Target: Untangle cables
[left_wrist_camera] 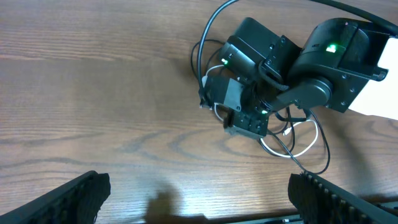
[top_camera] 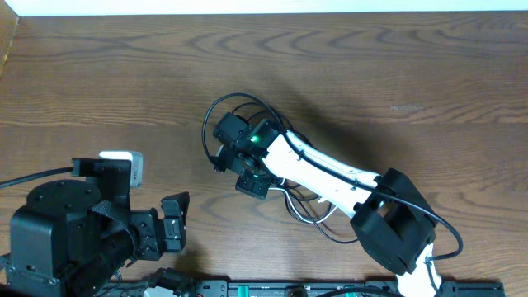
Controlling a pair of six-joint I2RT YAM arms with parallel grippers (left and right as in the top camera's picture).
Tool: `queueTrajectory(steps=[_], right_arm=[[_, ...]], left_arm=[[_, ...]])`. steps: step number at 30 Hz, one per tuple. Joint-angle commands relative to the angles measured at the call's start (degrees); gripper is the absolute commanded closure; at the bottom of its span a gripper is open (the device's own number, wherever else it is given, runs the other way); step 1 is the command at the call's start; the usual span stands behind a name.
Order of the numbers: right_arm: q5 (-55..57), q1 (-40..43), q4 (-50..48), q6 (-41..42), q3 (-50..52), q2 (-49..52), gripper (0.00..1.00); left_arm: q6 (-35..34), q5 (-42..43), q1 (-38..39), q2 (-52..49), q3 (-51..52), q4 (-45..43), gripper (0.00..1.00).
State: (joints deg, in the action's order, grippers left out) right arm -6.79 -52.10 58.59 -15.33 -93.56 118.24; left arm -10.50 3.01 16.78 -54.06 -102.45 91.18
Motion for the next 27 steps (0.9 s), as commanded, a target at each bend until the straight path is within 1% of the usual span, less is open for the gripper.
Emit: queueTrajectory(steps=[1,5,8,10,12,13,14,15,17,18,21,23,25,27], right_arm=[[-0.2,-0.2,0.2,3.9,0.6,0.2,0.50],[-0.2,-0.2,0.7,4.2,0.6,0.2,0.51],[-0.2,-0.2,0.8,5.4,0.7,0.2,0.49],[-0.2,-0.2,0.3,5.5,1.6,0.2,0.50],[-0.2,-0.2,-0.7,5.5,2.9,0.2,0.56],[-0.2,-0.1,-1.6,5.5,4.0,0.2,0.61],[-0.2,-0.1,-2.0,5.7,4.8,0.2,0.63],[-0.2,-0.1,-2.8,6.7,5.7,0.2,0.70],[-0.2,-0.1,-3.5,7.2,6.5,0.2,0.92],[-0.2,-0.1,-3.8,7.9,6.4,0.2,0.99],[-0.2,0.0,-3.0,10.2,4.4,0.2,0.99],[1.1,0.3,-0.2,12.4,-0.2,0.0,0.99],[2.4,0.4,3.0,12.8,-4.4,0.0,0.99],[5.3,0.5,9.1,12.7,-12.4,-0.1,0.99]], left_arm=[[0.6,-0.7,0.1,-0.2,-0.2,0.1,0.02],[0.6,-0.7,0.1,-0.2,-0.2,0.2,0.02],[0.6,-0.7,0.1,-0.2,-0.2,0.5,0.02],[0.6,-0.7,0.1,-0.2,-0.2,0.7,0.02],[0.6,-0.7,0.1,-0.2,-0.2,0.8,0.02],[0.6,-0.7,0.1,-0.2,-0.2,0.8,0.02],[0.6,-0.7,0.1,-0.2,-0.2,0.9,0.02],[0.6,-0.7,0.1,-0.2,-0.2,0.9,0.02],[0.6,-0.7,0.1,-0.2,-0.2,0.9,0.02],[0.6,-0.7,0.1,-0.2,-0.2,0.9,0.02],[0.6,-0.7,0.1,-0.2,-0.2,0.9,0.02],[0.6,-0.7,0.1,-0.2,-0.2,0.9,0.02],[0.6,-0.7,0.1,-0.2,-0.2,0.9,0.02],[0.6,-0.7,0.1,-0.2,-0.2,0.9,0.02]])
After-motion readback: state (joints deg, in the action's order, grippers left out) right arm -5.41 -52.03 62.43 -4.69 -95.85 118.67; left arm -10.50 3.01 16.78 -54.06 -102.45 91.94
